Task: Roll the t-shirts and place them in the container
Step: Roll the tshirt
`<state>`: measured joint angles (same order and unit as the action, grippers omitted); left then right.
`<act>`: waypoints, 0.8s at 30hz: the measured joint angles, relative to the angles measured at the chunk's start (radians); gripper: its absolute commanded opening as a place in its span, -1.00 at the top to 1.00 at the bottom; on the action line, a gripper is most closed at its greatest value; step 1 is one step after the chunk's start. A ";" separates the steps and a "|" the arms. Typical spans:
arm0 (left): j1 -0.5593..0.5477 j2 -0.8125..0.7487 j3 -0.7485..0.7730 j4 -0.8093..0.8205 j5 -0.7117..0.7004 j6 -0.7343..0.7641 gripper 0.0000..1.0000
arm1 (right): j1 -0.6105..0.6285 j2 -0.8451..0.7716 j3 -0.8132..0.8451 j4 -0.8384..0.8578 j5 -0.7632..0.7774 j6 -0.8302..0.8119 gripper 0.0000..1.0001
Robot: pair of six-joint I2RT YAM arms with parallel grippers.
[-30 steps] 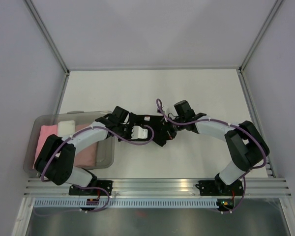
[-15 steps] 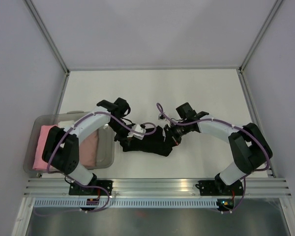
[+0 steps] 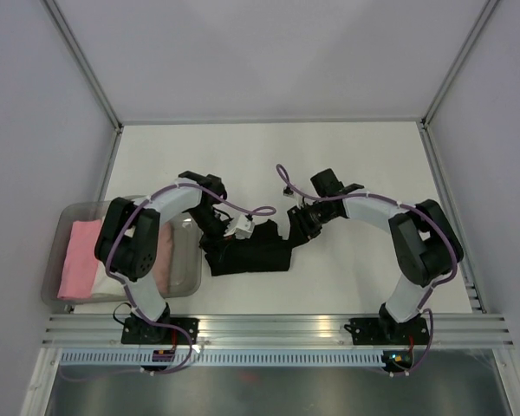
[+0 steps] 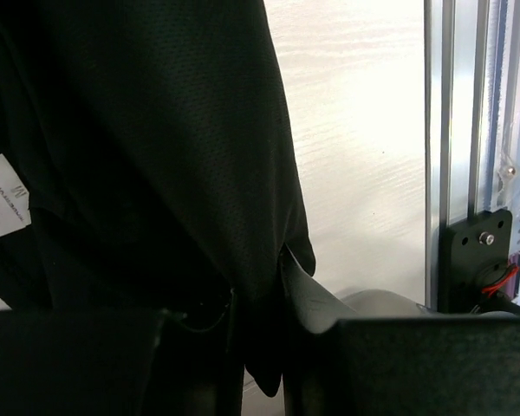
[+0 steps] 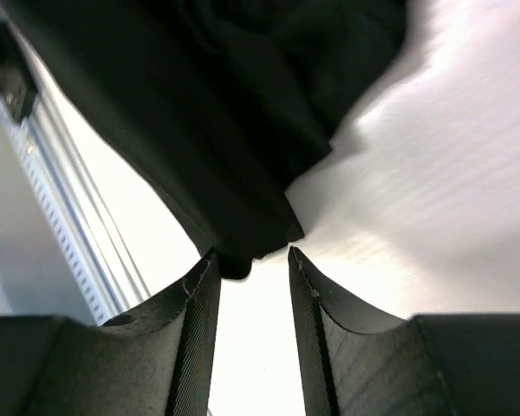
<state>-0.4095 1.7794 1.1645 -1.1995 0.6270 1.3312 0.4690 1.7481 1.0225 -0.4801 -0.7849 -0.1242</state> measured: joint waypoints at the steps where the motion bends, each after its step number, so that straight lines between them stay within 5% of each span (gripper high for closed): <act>1: 0.000 0.002 0.000 0.001 -0.001 -0.008 0.41 | -0.011 -0.010 -0.004 0.018 0.013 0.018 0.14; 14: 0.005 0.014 0.013 0.024 -0.033 -0.074 -0.26 | 0.063 -0.383 -0.190 0.238 0.168 0.126 0.57; 17: 0.010 0.008 0.036 0.021 -0.034 -0.080 -0.62 | 0.163 -0.339 -0.209 0.320 0.180 0.166 0.64; 24: 0.011 -0.046 0.085 0.022 0.034 -0.147 -0.54 | 0.207 -0.136 -0.209 0.466 0.211 0.262 0.67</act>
<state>-0.3981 1.7336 1.2491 -1.1774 0.6609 1.1843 0.6758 1.6123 0.8135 -0.0143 -0.5735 0.1375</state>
